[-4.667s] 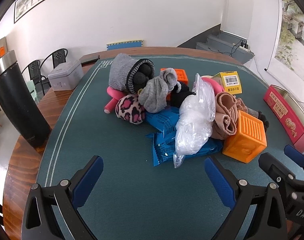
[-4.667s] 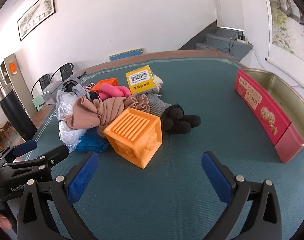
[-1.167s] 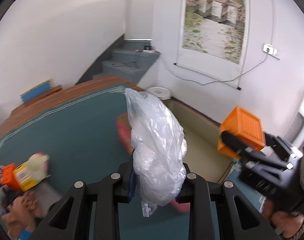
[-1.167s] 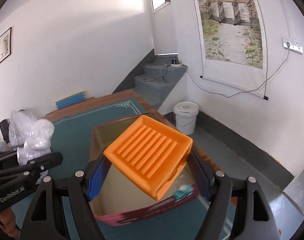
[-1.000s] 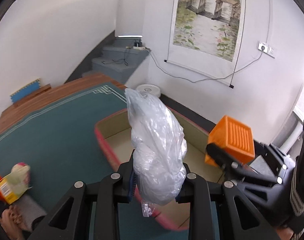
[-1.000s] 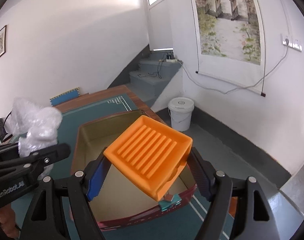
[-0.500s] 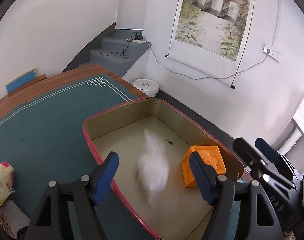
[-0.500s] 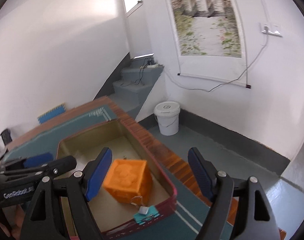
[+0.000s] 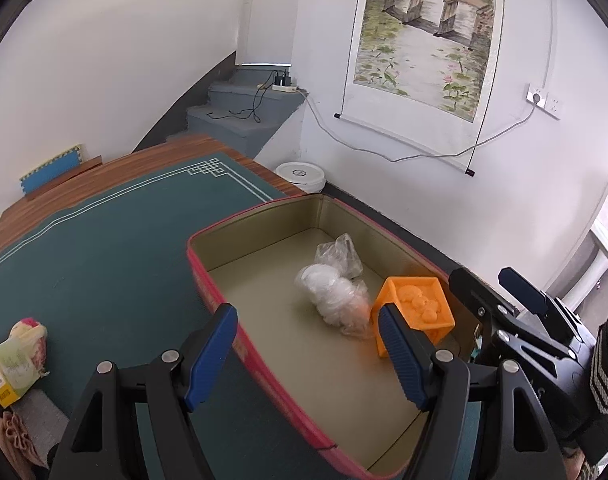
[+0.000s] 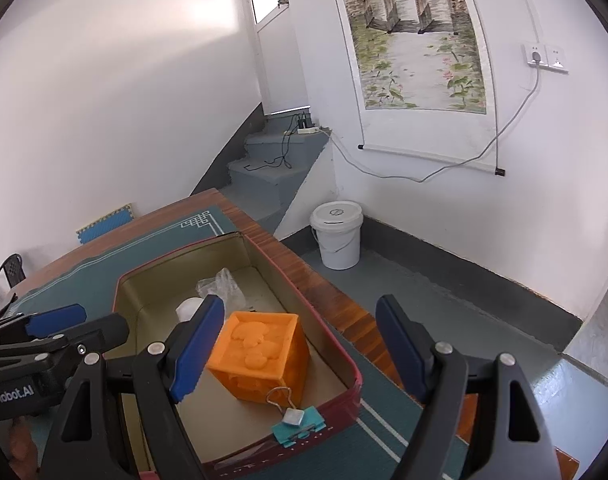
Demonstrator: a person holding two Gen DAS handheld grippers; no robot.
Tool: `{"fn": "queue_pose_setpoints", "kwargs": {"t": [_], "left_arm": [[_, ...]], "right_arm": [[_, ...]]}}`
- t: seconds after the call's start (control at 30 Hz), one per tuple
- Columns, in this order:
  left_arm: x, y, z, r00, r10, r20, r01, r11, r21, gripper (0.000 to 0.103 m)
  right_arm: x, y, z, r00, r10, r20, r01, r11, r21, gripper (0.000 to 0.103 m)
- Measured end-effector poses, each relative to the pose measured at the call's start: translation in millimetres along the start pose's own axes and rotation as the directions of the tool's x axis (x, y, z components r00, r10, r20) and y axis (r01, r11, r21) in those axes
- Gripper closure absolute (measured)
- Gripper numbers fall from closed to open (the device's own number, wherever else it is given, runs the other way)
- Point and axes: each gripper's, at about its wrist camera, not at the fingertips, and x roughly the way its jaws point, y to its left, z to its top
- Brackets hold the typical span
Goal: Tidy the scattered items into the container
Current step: 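Return both tools to the pile and lower the left tool onto the beige cloth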
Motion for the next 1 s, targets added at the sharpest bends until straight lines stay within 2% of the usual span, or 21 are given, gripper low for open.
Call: {"fn": "queue_pose_setpoints", "kwargs": {"t": [0.43, 0.7, 1.0], "left_arm": [[-41, 34, -26, 0.996, 0.091, -0.005, -0.091, 0.995, -0.034, 0.028], [-70, 63, -45, 0.989, 0.15, -0.005, -0.15, 0.986, -0.069, 0.028], [-106, 113, -74, 0.977, 0.211, -0.012, -0.21, 0.965, -0.158, 0.028]], "right_arm": [[-18, 29, 5, 0.993, 0.114, -0.03, -0.115, 0.993, -0.033, 0.021], [-40, 78, 5, 0.979, 0.202, -0.022, -0.203, 0.973, -0.108, 0.019], [-40, 140, -14, 0.959, 0.268, -0.092, -0.282, 0.939, -0.198, 0.019]]}}
